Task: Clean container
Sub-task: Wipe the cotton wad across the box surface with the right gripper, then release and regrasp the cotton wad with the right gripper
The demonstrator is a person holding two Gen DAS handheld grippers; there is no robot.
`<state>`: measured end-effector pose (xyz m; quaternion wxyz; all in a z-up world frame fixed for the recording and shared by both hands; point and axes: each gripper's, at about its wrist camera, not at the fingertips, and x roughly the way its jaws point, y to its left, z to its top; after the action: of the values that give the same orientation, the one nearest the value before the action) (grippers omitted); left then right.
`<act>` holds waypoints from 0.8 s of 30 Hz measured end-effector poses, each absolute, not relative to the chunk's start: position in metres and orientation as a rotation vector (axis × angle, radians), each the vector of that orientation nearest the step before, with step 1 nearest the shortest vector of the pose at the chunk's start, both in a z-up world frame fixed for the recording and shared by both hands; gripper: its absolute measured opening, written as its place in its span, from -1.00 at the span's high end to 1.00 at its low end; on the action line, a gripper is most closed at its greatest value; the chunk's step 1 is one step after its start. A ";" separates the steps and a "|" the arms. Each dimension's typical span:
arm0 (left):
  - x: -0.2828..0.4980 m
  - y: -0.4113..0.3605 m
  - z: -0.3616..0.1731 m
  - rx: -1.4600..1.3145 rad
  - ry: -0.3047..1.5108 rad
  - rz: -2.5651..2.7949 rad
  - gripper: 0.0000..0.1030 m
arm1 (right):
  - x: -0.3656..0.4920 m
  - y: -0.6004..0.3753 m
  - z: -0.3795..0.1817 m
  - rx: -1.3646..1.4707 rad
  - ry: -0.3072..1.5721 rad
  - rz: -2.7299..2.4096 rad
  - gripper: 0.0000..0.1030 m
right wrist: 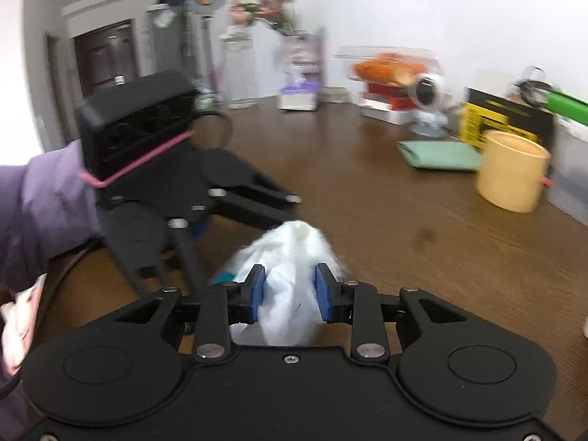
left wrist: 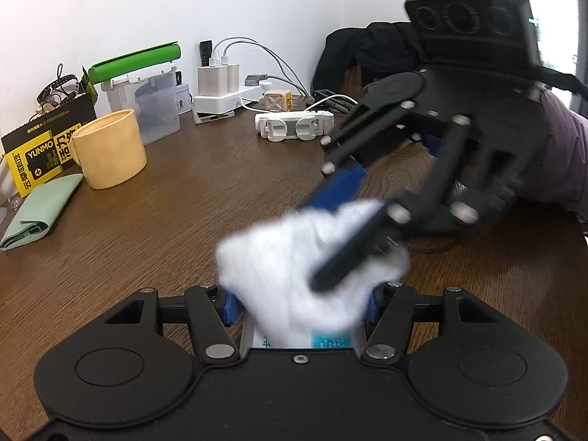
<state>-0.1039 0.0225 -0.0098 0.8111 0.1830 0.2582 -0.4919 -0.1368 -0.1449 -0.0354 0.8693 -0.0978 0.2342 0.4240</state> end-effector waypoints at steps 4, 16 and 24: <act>-0.103 0.023 -0.010 0.388 0.554 -1.052 -0.15 | -0.125 -0.160 -0.036 -0.186 0.497 0.731 0.41; -0.108 0.022 -0.008 0.431 0.542 -1.031 -0.53 | -0.133 -0.147 -0.045 -0.142 0.535 0.894 0.39; -0.125 0.019 0.005 0.532 0.578 -0.964 -0.79 | -0.130 -0.149 -0.044 -0.131 0.515 0.867 0.38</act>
<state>-0.1247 0.0189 0.0045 0.8128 0.2493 0.2707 -0.4516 -0.1304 -0.1488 -0.0438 0.8736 -0.0625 0.2465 0.4149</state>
